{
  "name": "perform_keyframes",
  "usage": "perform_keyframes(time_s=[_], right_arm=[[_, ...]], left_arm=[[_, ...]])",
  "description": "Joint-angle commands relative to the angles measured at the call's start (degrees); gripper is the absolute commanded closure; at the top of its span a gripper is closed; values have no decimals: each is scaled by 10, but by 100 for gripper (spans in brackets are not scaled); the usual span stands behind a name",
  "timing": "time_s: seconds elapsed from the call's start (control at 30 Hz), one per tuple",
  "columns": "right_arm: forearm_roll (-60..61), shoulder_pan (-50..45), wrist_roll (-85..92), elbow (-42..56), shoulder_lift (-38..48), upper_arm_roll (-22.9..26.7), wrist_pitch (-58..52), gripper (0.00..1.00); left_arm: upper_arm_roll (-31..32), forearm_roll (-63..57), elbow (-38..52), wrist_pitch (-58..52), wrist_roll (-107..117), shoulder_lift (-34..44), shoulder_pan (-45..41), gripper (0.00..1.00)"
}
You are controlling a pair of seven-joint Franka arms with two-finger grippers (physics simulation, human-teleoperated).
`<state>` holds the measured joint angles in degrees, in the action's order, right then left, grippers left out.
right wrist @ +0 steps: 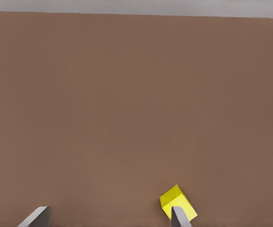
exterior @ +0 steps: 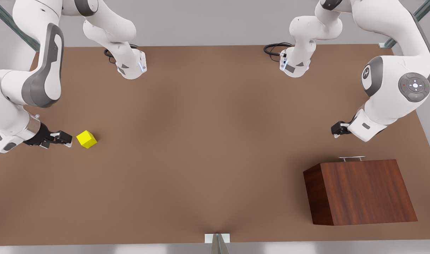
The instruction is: Open the drawer with left arm, place the square in the middle with right arm, and place the square in the drawer with left arm
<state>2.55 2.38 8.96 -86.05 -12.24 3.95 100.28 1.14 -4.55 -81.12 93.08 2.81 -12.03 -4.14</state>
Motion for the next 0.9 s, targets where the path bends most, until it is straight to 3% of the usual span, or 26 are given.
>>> perform_keyframes(time_s=[0.0, 0.1, 0.2, 0.23, 0.33, 0.53, 0.87], right_arm=[[0, 0, 0, 0, 0, 0, 0, 0], [1, -1, 18, -50, 29, -4, 3, 0], [3, -4, 157, -119, 35, -6, 41, 0], [4, -1, 217, -203, 56, -6, 125, 0], [8, 6, 296, -271, 49, -4, 195, 0], [2, 59, 547, -329, -2, 17, 303, 0], [7, 73, 654, -401, -30, 40, 359, 0]], left_arm=[[0, -3, 0, 0, 0, 0, 0, 0], [0, -5, -39, 42, 78, 8, 0, 0], [-7, -8, -155, 159, 328, 61, 2, 0], [-11, -8, -215, 204, 412, 95, 15, 0], [-56, -7, -359, 349, 495, 152, 16, 0], [-78, -6, -499, 534, 653, 154, 33, 0], [-105, -2, -532, 630, 768, 98, 34, 0]])
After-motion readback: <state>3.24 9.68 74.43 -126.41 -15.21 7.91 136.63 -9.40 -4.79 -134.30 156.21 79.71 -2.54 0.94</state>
